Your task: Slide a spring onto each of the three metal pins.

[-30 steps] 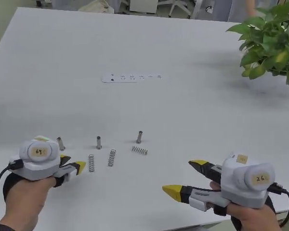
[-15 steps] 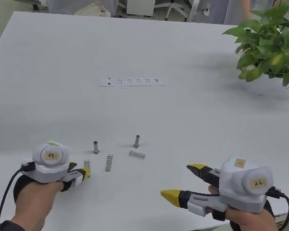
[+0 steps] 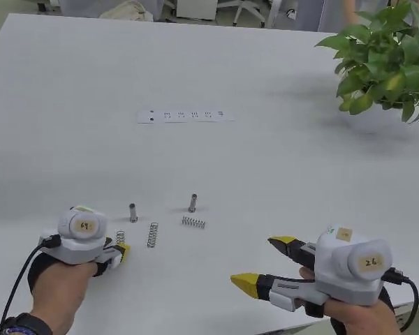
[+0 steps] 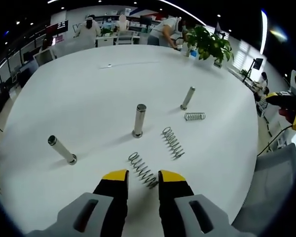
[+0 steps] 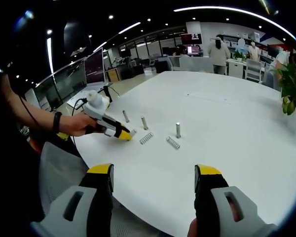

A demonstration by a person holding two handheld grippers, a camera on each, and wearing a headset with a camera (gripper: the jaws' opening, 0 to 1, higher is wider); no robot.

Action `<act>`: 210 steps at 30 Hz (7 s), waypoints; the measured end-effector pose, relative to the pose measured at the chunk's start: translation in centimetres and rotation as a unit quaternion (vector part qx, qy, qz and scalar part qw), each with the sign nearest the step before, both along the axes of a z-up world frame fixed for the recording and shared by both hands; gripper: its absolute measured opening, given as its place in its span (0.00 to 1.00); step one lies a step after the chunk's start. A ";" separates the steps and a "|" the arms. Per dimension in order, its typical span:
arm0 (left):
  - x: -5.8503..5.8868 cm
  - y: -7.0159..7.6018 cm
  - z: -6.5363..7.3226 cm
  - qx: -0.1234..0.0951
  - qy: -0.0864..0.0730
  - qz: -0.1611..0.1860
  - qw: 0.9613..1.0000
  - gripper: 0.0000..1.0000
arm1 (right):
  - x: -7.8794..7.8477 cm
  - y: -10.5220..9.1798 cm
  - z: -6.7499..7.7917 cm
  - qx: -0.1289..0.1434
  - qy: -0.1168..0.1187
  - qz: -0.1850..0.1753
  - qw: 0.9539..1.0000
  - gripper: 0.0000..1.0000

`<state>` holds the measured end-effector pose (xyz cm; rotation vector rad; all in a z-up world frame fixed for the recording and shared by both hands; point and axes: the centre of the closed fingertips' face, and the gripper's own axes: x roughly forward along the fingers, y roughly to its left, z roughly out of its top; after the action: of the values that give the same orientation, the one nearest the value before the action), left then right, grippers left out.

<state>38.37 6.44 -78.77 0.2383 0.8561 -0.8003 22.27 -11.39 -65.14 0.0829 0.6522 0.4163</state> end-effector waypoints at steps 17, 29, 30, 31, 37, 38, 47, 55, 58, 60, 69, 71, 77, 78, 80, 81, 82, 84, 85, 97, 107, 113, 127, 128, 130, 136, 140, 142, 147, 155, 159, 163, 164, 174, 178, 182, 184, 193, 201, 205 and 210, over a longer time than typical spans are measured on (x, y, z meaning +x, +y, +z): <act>-0.6 0.7 -0.2 0.024 0.003 -0.024 0.999 0.03 | -0.1 -0.2 0.1 -0.001 0.000 -0.001 1.000 0.65; -0.4 1.6 1.8 0.012 -0.016 -0.024 1.000 0.02 | -0.3 0.4 -0.2 0.002 0.000 0.003 1.000 0.64; -0.5 1.8 2.1 0.011 -0.020 -0.025 0.999 0.02 | -0.2 0.5 -0.2 0.003 0.000 0.004 1.000 0.64; -0.6 1.9 2.3 0.010 -0.021 -0.026 0.999 0.02 | -0.2 0.6 -0.2 0.003 0.000 0.004 1.000 0.65; -1.2 2.4 3.6 0.000 -0.030 -0.028 0.999 0.02 | -0.2 1.0 -0.6 0.007 0.001 0.008 1.000 0.64; -1.4 2.5 3.7 0.001 -0.033 -0.030 0.999 0.02 | -0.2 1.1 -0.6 0.007 0.002 0.010 1.000 0.64; -2.9 3.2 5.1 -0.007 -0.049 -0.038 0.998 0.02 | 0.4 2.5 -1.1 0.013 0.005 0.026 1.000 0.62; -4.6 3.3 6.2 -0.013 -0.059 -0.049 0.997 0.02 | 1.3 4.1 -1.2 0.018 0.003 0.047 0.999 0.60; -5.3 3.2 6.8 -0.017 -0.064 -0.056 0.996 0.02 | 1.6 5.2 -1.3 0.020 0.002 0.060 0.998 0.59; -5.8 3.1 7.3 -0.021 -0.068 -0.062 0.996 0.02 | 1.8 5.6 -1.3 0.022 0.001 0.065 0.998 0.58; -8.6 0.9 9.4 -0.030 -0.087 -0.117 0.989 0.02 | 2.2 8.2 -1.1 0.036 -0.003 0.105 0.994 0.52; -9.3 0.4 9.7 -0.029 -0.091 -0.127 0.987 0.02 | 2.2 8.7 -0.9 0.043 -0.005 0.114 0.993 0.49; -11.0 -1.4 10.6 -0.038 -0.096 -0.162 0.981 0.02 | 2.3 9.4 -0.7 0.057 -0.006 0.121 0.991 0.43; -11.2 -1.7 10.7 -0.039 -0.098 -0.168 0.980 0.02 | 2.3 9.5 -0.7 0.060 -0.006 0.123 0.991 0.43; -11.6 -2.3 11.0 -0.041 -0.101 -0.181 0.977 0.02 | 2.4 9.7 -0.7 0.064 -0.006 0.124 0.990 0.42; -11.8 -2.5 11.2 -0.042 -0.103 -0.185 0.976 0.02 | 2.4 9.7 -0.7 0.066 -0.006 0.125 0.990 0.42; -11.9 -2.9 11.4 -0.043 -0.105 -0.191 0.975 0.02 | 2.4 9.8 -0.7 0.068 -0.005 0.127 0.990 0.41; -12.2 -3.4 11.7 -0.045 -0.109 -0.199 0.973 0.03 | 2.3 10.0 -0.6 0.072 -0.003 0.129 0.989 0.41; -12.3 -3.6 11.9 -0.047 -0.109 -0.204 0.972 0.03 | 2.3 10.1 -0.6 0.074 -0.003 0.129 0.989 0.40; -14.4 -5.5 13.3 -0.060 -0.125 -0.261 0.955 0.03 | 2.1 10.7 -0.1 0.141 0.007 0.126 0.982 0.32; -14.9 -5.6 13.4 -0.058 -0.130 -0.284 0.948 0.03 | 1.7 11.6 0.3 0.153 0.005 0.147 0.977 0.18; -14.9 -5.5 13.2 -0.049 -0.135 -0.296 0.944 0.03 | 1.5 11.8 0.9 0.160 0.002 0.154 0.975 0.13; -14.7 -5.7 13.0 -0.039 -0.143 -0.313 0.938 0.02 | 1.4 12.4 1.8 0.158 0.000 0.175 0.972 0.09; -14.7 -5.8 13.0 -0.041 -0.143 -0.314 0.938 0.02 | 1.5 12.4 1.8 0.151 -0.001 0.177 0.973 0.09; -14.6 -6.0 13.0 -0.044 -0.143 -0.314 0.937 0.02 | 1.6 12.5 2.0 0.139 -0.002 0.182 0.973 0.09; -14.0 -6.7 13.3 -0.057 -0.144 -0.311 0.938 0.02 | 2.1 12.7 2.6 0.080 -0.008 0.215 0.973 0.09; -13.9 -7.1 13.6 -0.066 -0.145 -0.309 0.938 0.02 | 2.2 12.5 2.8 0.047 -0.010 0.235 0.971 0.10; -13.8 -7.3 13.6 -0.069 -0.145 -0.308 0.938 0.02 | 2.2 12.4 2.8 0.034 -0.010 0.244 0.969 0.09; -13.9 -7.6 13.7 -0.074 -0.147 -0.313 0.935 0.02 | 2.0 11.9 2.4 -0.013 -0.003 0.281 0.960 0.10; -14.4 -8.2 13.3 -0.067 -0.146 -0.334 0.929 0.02 | 1.2 10.9 1.2 -0.107 0.010 0.347 0.931 0.16; -14.9 -8.3 13.0 -0.063 -0.145 -0.347 0.924 0.02 | 0.8 10.8 0.9 -0.130 0.010 0.369 0.920 0.17; -15.3 -8.5 12.7 -0.057 -0.145 -0.359 0.920 0.02 | 0.5 10.5 0.7 -0.150 0.011 0.383 0.911 0.18; -15.4 -8.5 12.7 -0.057 -0.145 -0.362 0.919 0.02 | 0.5 10.6 0.7 -0.151 0.011 0.384 0.911 0.18; -16.2 -8.9 12.3 -0.044 -0.148 -0.394 0.906 0.02 | -0.3 11.1 0.1 -0.175 0.013 0.420 0.890 0.15; -16.3 -8.9 12.4 -0.045 -0.147 -0.398 0.905 0.02 | -0.5 11.1 0.0 -0.181 0.010 0.436 0.881 0.10; -16.3 -8.9 12.4 -0.046 -0.145 -0.403 0.902 0.02 | -0.6 11.1 0.0 -0.187 0.007 0.445 0.876 0.09; -16.2 -8.9 12.4 -0.046 -0.144 -0.402 0.903 0.02 | -0.5 11.1 0.0 -0.187 0.007 0.445 0.876 0.09; -15.0 -8.4 12.5 -0.073 -0.117 -0.358 0.924 0.08 | 0.1 10.9 0.0 -0.188 0.004 0.434 0.881 0.09; -14.0 -7.5 12.9 -0.093 -0.105 -0.325 0.935 0.12 | 0.4 10.5 -0.3 -0.189 0.009 0.427 0.884 0.09; -13.9 -7.2 13.0 -0.099 -0.101 -0.317 0.938 0.13 | 0.7 10.3 -0.4 -0.189 0.010 0.423 0.886 0.09; -13.6 -6.6 12.8 -0.098 -0.098 -0.305 0.942 0.14 | 0.8 10.1 -0.7 -0.194 0.014 0.423 0.885 0.09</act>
<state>24.77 -0.13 -65.93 0.4079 0.5033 -1.4073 23.09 -1.31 -65.87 -0.6042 0.7696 1.1166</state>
